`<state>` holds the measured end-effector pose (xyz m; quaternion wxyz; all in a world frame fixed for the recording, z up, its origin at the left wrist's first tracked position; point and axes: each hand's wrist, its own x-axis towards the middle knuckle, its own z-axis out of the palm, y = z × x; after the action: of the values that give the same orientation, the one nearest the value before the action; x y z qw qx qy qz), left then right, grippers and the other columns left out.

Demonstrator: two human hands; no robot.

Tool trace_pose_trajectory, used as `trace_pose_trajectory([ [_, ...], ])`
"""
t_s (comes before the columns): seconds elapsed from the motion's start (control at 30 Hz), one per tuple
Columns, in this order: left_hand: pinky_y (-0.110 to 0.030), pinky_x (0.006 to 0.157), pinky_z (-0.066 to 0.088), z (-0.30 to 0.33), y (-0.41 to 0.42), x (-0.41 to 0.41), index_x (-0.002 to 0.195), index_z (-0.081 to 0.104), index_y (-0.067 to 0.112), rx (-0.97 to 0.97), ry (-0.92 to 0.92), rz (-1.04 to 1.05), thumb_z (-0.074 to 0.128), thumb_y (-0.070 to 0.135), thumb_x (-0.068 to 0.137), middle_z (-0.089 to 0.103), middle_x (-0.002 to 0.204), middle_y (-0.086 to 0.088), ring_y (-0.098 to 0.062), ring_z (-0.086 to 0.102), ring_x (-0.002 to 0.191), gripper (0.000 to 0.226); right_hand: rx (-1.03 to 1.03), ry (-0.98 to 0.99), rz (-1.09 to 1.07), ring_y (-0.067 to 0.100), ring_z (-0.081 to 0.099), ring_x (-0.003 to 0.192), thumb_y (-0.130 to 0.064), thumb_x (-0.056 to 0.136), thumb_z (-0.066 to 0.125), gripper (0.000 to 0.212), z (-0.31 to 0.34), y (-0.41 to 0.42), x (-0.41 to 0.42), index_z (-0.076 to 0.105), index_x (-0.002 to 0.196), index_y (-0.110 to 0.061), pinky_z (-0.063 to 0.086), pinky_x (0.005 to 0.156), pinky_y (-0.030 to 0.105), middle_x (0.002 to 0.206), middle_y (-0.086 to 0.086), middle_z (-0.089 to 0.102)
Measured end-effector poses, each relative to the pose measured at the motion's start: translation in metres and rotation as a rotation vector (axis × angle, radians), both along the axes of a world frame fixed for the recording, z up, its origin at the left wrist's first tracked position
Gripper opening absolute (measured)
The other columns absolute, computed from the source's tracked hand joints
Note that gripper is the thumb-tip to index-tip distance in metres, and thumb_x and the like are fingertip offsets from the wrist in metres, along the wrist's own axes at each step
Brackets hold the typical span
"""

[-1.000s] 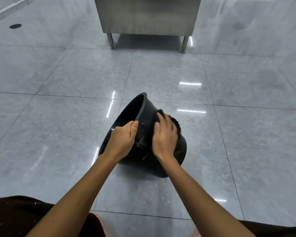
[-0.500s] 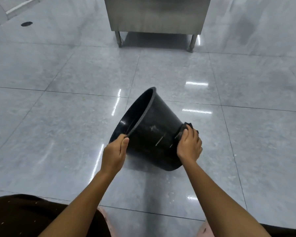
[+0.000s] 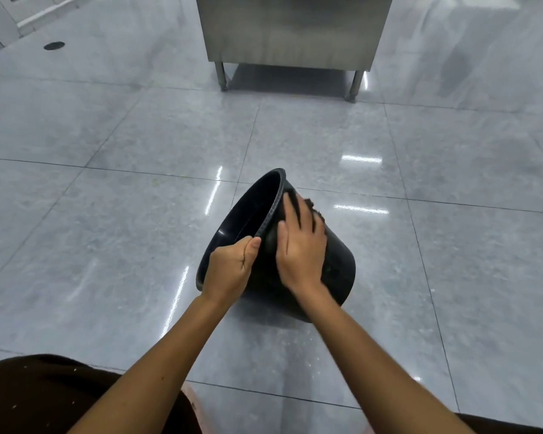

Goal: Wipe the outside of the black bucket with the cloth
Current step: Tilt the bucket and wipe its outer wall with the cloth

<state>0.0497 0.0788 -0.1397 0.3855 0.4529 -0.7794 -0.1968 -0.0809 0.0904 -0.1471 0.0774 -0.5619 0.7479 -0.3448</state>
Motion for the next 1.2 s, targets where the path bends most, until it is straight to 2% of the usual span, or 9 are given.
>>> trace_pose_trajectory([
  [0.1, -0.007, 0.043, 0.03, -0.001, 0.004, 0.0, 0.059, 0.028, 0.023, -0.02, -0.004, -0.039, 0.026, 0.048, 0.094, 0.019, 0.045, 0.018, -0.003, 0.045, 0.047, 0.043, 0.176, -0.196, -0.056, 0.029, 0.032, 0.138, -0.037, 0.1, 0.018, 0.049, 0.015, -0.046, -0.029, 0.037, 0.146, -0.034, 0.024, 0.111, 0.05, 0.156, -0.004, 0.033],
  [0.2, -0.006, 0.044, 0.031, -0.002, 0.004, 0.001, 0.06, 0.03, 0.024, -0.022, 0.008, -0.064, 0.023, 0.051, 0.094, 0.02, 0.046, 0.021, -0.001, 0.048, 0.05, 0.044, 0.44, -0.467, -0.127, 0.034, 0.035, 0.135, -0.035, 0.094, 0.017, 0.049, 0.03, -0.079, -0.044, 0.052, 0.128, -0.041, 0.026, 0.106, 0.057, 0.147, -0.004, 0.045],
  [0.27, -0.006, 0.044, 0.032, -0.004, 0.002, 0.002, 0.06, 0.03, 0.025, -0.027, 0.01, -0.055, 0.023, 0.052, 0.094, 0.02, 0.045, 0.02, -0.002, 0.048, 0.05, 0.044, 0.414, -0.513, -0.151, 0.033, 0.034, 0.136, -0.034, 0.094, 0.019, 0.048, 0.031, -0.082, -0.04, 0.053, 0.128, -0.039, 0.027, 0.108, 0.057, 0.147, -0.004, 0.045],
  [0.43, -0.013, 0.041, 0.027, -0.006, -0.005, 0.005, 0.06, 0.027, 0.025, -0.025, -0.053, 0.022, 0.027, 0.047, 0.095, 0.018, 0.043, 0.013, -0.009, 0.039, 0.042, 0.041, -0.025, -0.152, -0.111, 0.027, 0.026, 0.144, -0.037, 0.099, 0.022, 0.049, -0.001, -0.005, 0.01, 0.037, 0.146, -0.029, 0.023, 0.115, 0.045, 0.154, 0.001, 0.035],
  [0.6, -0.009, 0.043, 0.032, 0.0, -0.005, -0.002, 0.06, 0.029, 0.026, -0.011, -0.059, -0.033, 0.031, 0.04, 0.093, 0.02, 0.043, 0.017, -0.004, 0.046, 0.046, 0.036, -0.047, 0.019, -0.043, 0.033, 0.026, 0.143, -0.045, 0.1, 0.02, 0.05, -0.062, 0.047, -0.006, 0.027, 0.147, -0.031, 0.023, 0.115, 0.042, 0.153, 0.002, 0.028],
  [0.7, -0.008, 0.045, 0.036, 0.002, -0.002, -0.007, 0.057, 0.03, 0.03, 0.023, -0.014, -0.034, 0.033, 0.041, 0.091, 0.024, 0.044, 0.019, 0.0, 0.05, 0.051, 0.036, 0.057, -0.152, -0.218, 0.029, 0.027, 0.144, -0.045, 0.1, 0.02, 0.051, -0.085, 0.065, -0.037, 0.028, 0.148, -0.029, 0.032, 0.114, 0.053, 0.155, 0.004, 0.031],
  [0.93, -0.007, 0.047, 0.037, 0.01, 0.01, -0.021, 0.054, 0.037, 0.024, 0.059, -0.028, -0.001, 0.034, 0.037, 0.091, 0.029, 0.042, 0.013, -0.009, 0.041, 0.037, 0.039, 0.401, -0.624, -0.613, 0.035, 0.036, 0.134, -0.028, 0.098, 0.019, 0.049, -0.045, 0.01, -0.076, 0.048, 0.136, -0.02, 0.028, 0.113, 0.052, 0.147, 0.011, 0.041],
  [1.03, -0.013, 0.044, 0.037, 0.008, 0.007, -0.019, 0.058, 0.046, 0.011, 0.107, -0.026, 0.035, 0.032, 0.041, 0.091, 0.031, 0.042, 0.009, -0.008, 0.034, 0.037, 0.046, 0.353, -0.488, -0.417, 0.035, 0.042, 0.131, -0.027, 0.098, 0.022, 0.047, -0.015, -0.009, -0.062, 0.053, 0.132, -0.017, 0.031, 0.111, 0.049, 0.142, 0.012, 0.047],
  [1.2, -0.011, 0.046, 0.034, 0.016, -0.009, -0.024, 0.052, 0.026, 0.03, 0.101, -0.064, 0.008, 0.036, 0.032, 0.097, 0.029, 0.042, 0.009, -0.007, 0.042, 0.042, 0.045, -0.011, -0.196, 0.004, 0.017, 0.02, 0.147, -0.035, 0.101, 0.029, 0.047, -0.009, 0.009, -0.019, 0.037, 0.147, -0.028, 0.022, 0.115, 0.034, 0.156, -0.003, 0.031],
])
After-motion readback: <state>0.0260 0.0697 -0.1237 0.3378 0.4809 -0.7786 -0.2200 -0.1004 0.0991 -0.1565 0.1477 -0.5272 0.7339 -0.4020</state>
